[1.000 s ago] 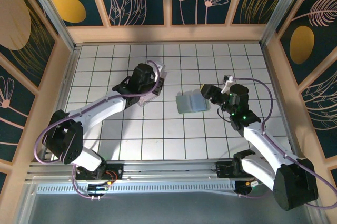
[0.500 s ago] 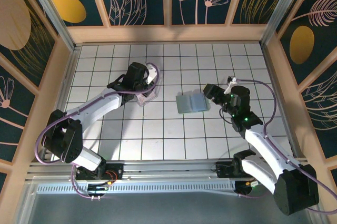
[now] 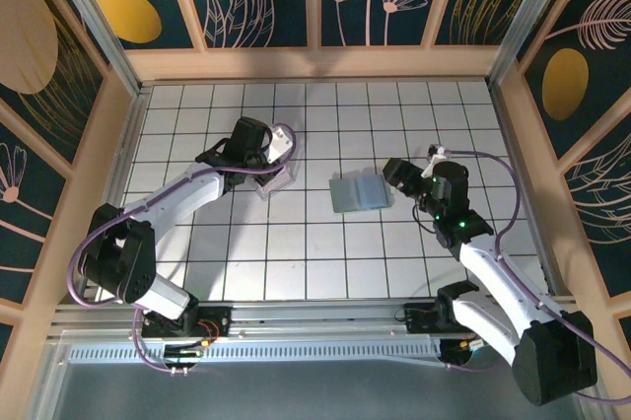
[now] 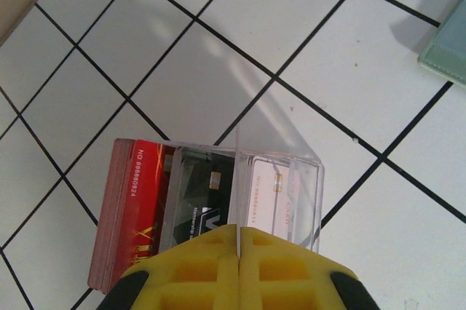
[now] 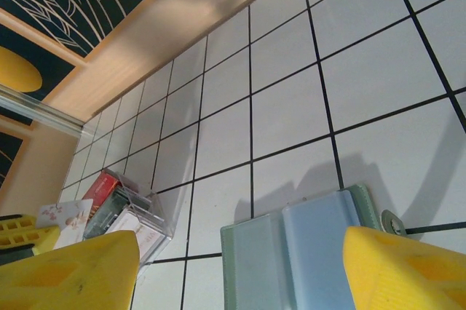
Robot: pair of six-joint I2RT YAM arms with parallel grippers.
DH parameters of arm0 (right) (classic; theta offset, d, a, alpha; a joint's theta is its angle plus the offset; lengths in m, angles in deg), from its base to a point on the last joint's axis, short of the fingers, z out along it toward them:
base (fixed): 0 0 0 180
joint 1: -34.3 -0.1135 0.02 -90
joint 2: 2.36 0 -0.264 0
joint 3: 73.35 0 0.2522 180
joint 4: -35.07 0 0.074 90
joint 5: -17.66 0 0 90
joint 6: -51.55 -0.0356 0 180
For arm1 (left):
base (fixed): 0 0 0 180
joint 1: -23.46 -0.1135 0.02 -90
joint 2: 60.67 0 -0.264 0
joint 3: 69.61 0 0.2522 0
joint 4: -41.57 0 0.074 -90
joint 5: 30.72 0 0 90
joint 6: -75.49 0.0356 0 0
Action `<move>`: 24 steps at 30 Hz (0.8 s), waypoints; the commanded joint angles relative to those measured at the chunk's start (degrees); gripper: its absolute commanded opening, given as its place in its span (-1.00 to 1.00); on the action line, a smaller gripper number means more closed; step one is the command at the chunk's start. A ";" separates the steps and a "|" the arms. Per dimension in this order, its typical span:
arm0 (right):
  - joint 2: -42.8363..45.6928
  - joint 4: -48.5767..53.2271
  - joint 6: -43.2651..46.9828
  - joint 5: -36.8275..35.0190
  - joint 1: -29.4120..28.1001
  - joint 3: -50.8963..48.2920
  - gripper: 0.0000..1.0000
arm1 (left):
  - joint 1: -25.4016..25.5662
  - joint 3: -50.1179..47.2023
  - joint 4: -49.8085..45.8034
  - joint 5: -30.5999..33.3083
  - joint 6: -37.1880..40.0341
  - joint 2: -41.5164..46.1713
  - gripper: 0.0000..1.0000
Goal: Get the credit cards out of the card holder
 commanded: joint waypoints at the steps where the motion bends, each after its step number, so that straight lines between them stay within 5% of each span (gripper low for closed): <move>1: -0.82 0.69 -0.36 -1.58 0.36 2.75 0.48 | -0.60 -0.80 -2.70 -1.79 2.65 -1.04 -1.00; 24: -2.22 1.11 -1.51 -2.02 0.62 3.06 0.48 | -1.67 -0.50 -4.92 -5.04 5.53 -5.31 -1.00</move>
